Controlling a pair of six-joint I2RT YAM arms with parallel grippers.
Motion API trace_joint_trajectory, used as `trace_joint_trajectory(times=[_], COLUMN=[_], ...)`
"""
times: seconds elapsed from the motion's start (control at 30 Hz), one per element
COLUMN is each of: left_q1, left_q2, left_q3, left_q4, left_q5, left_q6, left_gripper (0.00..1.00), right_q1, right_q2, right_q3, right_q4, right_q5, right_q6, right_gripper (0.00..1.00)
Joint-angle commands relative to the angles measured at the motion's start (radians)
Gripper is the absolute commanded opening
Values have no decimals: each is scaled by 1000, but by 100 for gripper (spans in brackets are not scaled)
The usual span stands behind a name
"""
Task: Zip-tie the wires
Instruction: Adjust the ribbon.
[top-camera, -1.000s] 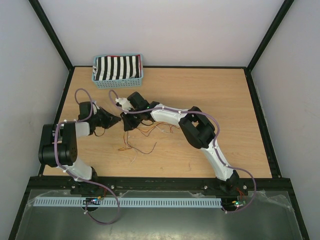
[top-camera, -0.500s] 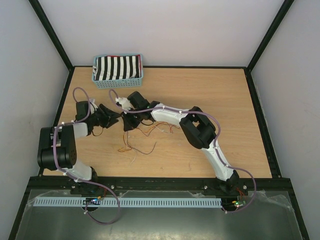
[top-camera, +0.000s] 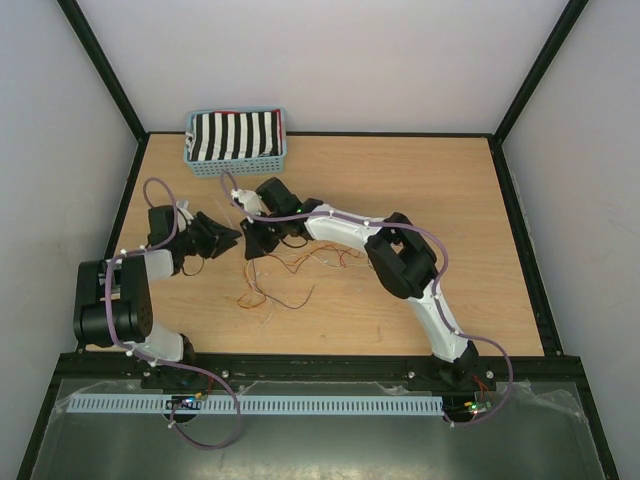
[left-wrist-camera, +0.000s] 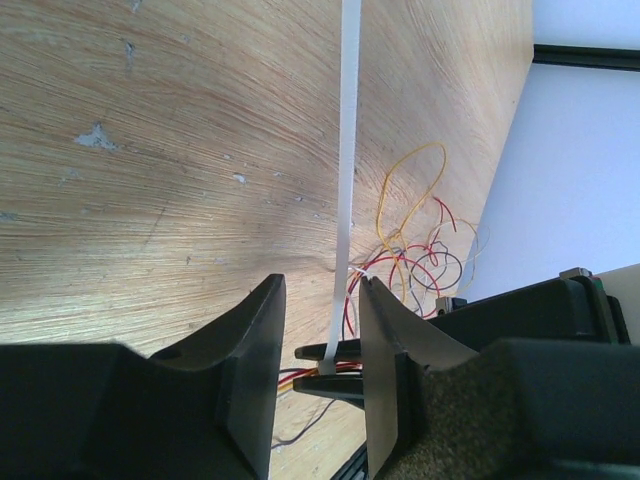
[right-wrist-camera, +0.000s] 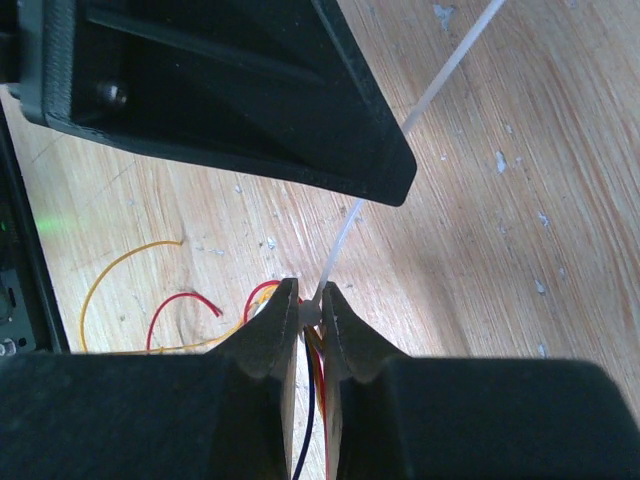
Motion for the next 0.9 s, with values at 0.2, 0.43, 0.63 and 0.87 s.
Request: trace_joint_trajectory(times=[0.2,0.43,0.63,0.87], left_q1=[-24,-32,-32,-29], left_q2=[-29,-45,-48,-42], left_q3=[12,9,0,1], left_q4=[21,26,26,24], left_q5=[12,9,1,-18], left_q6=[-10,-15,-14,-6], left_gripper=[27,14,1,0], right_q1=[-3,-2,-2,-3], right_q2=[-70,-65,-64,-77], right_q3=[-23,-32,-40,-73], right_q4=[34,41,43,41], right_q5=[-49,-48,-34,-12], right_q6=[34,42,40,21], right_gripper=[18,19,19,19])
